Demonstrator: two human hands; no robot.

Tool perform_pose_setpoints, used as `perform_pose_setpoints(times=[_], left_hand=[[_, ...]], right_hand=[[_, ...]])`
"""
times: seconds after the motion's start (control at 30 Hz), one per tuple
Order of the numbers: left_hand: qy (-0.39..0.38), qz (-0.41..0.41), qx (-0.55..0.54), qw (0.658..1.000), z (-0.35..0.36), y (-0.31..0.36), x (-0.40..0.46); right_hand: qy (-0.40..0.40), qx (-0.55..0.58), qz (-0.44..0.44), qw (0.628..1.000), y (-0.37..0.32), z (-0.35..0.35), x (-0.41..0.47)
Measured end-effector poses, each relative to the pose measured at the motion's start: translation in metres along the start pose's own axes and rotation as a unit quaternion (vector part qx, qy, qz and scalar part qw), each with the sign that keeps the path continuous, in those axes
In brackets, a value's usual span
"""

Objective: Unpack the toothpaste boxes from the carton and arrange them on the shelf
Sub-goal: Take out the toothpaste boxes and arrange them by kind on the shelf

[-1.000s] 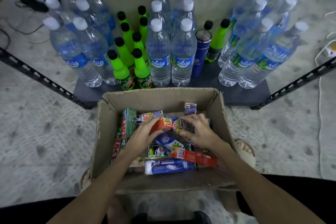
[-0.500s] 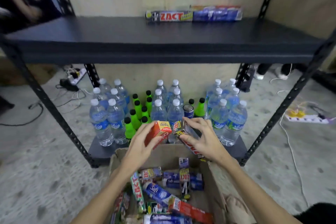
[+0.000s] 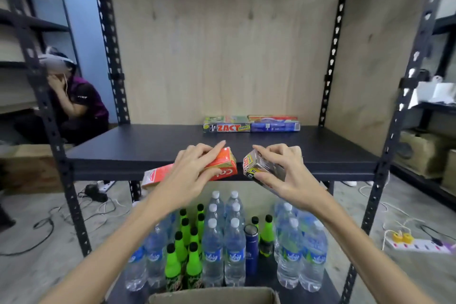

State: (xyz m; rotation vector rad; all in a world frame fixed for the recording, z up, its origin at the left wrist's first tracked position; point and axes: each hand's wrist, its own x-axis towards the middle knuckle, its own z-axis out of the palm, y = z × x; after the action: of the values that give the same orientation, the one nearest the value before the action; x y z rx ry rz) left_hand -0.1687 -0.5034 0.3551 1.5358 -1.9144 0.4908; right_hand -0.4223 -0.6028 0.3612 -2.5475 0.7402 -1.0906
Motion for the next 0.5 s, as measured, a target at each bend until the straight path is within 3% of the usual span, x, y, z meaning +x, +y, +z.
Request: perform_pose_setpoints(times=[0.33, 0.5], left_hand=[[-0.177, -0.008, 0.081, 0.981, 0.014, -0.031, 0.101], [-0.215, -0.004, 0.067, 0.974, 0.050, -0.046, 0.130]], right_hand=[[-0.096, -0.192, 0.014, 0.976, 0.037, -0.023, 0.094], [-0.152, -0.264, 0.008, 0.952, 0.061, -0.015, 0.128]])
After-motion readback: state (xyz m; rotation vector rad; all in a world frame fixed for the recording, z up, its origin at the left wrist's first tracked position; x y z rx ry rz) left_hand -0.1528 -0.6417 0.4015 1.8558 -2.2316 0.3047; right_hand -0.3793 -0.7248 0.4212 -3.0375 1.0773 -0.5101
